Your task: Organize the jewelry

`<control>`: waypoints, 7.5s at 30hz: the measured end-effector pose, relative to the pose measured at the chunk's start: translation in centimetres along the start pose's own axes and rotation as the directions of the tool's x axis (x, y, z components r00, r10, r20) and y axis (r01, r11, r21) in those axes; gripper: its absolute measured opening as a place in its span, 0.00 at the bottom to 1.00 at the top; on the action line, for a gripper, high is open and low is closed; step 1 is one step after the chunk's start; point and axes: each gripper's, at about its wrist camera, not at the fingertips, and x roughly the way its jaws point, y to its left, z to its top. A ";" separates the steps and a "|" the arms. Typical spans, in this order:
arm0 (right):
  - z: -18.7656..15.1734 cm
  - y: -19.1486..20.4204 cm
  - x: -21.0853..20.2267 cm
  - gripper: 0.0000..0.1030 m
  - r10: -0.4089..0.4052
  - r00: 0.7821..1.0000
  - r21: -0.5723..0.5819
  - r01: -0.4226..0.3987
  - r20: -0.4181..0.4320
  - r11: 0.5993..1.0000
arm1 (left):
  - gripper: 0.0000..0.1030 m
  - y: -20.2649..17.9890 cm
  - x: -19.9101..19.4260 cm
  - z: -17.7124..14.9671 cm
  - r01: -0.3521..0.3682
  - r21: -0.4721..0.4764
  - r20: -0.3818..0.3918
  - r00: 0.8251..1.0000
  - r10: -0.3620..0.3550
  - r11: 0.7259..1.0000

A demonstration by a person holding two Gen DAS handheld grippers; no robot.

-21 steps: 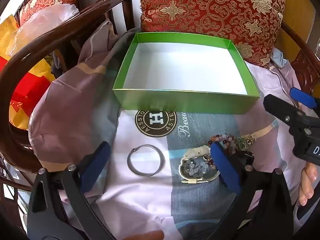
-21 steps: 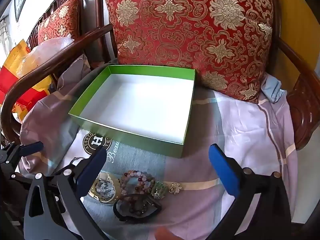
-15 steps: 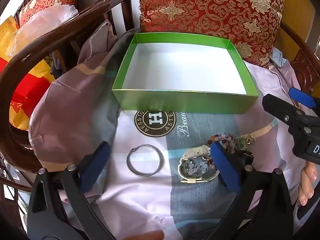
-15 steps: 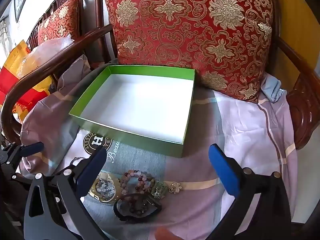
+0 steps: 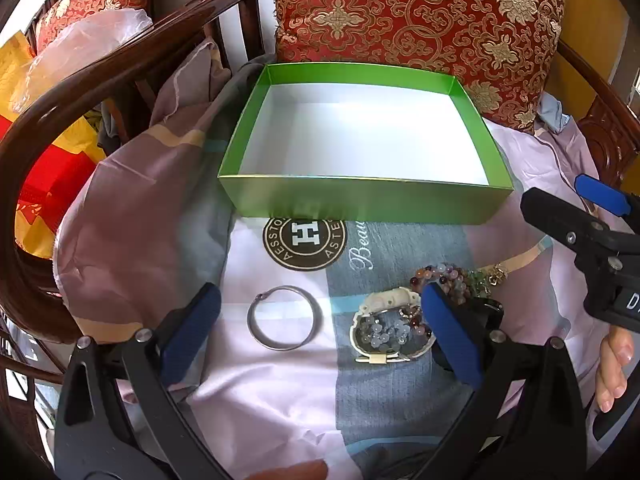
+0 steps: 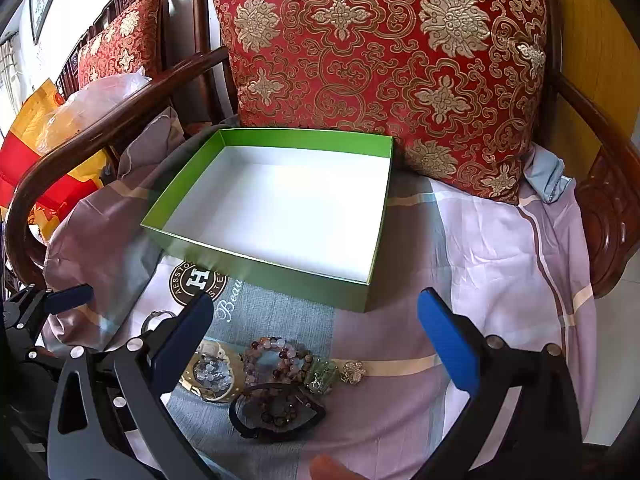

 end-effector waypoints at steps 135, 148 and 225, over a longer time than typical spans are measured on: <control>-4.1 -4.4 2.5 0.74 0.123 0.968 -0.023 -0.131 -0.217 0.991 | 0.69 1.6 3.8 -1.5 0.179 -0.091 -0.093 0.978 -0.188 0.980; -7.2 -0.5 7.8 0.13 0.114 0.910 -0.088 -0.162 -0.399 0.983 | 0.61 -1.1 7.9 -3.0 0.204 -0.022 -0.212 0.956 -0.204 0.979; -4.3 -4.3 9.3 0.30 -0.116 0.943 -0.135 0.077 -0.312 0.988 | 0.10 0.2 2.8 2.3 0.215 -0.028 0.038 0.976 -0.214 0.976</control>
